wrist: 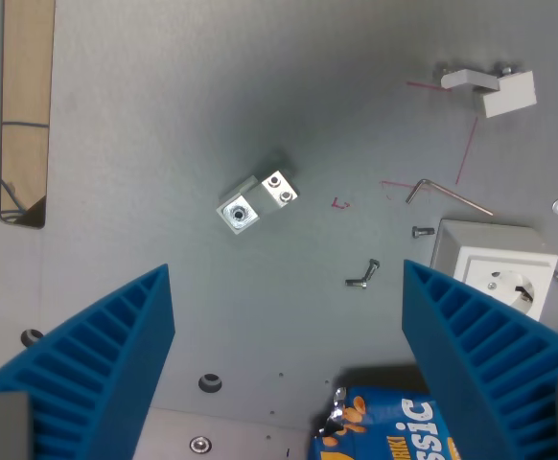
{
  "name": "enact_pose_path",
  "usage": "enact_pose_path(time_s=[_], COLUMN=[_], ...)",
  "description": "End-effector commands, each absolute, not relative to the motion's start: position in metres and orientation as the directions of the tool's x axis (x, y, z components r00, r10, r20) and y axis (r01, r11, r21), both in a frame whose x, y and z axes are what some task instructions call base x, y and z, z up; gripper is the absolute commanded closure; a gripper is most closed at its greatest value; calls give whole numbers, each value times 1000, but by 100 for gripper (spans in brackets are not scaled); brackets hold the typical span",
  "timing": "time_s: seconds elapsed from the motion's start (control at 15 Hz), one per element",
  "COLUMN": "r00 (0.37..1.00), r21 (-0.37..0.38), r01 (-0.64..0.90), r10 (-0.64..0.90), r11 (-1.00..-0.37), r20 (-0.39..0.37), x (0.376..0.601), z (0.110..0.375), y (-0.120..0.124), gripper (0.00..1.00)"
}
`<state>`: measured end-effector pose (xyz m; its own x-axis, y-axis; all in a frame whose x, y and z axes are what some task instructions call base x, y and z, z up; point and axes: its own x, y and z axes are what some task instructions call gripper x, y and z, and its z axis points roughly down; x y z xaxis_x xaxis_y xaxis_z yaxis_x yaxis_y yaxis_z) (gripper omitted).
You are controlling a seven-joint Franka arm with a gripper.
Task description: Rotate around base negative z
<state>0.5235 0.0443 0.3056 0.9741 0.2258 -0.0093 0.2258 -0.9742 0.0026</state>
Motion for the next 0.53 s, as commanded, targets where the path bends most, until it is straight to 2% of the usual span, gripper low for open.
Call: enact_pose_path(time_s=[0.07,0.53], r00=[977,993], r21=[3,3], r01=[213,121], r10=[213,121], r11=[-977,-993], r20=[-7,-7], x=[523,523], z=[307,307], y=[44,44], gripper=[0,0])
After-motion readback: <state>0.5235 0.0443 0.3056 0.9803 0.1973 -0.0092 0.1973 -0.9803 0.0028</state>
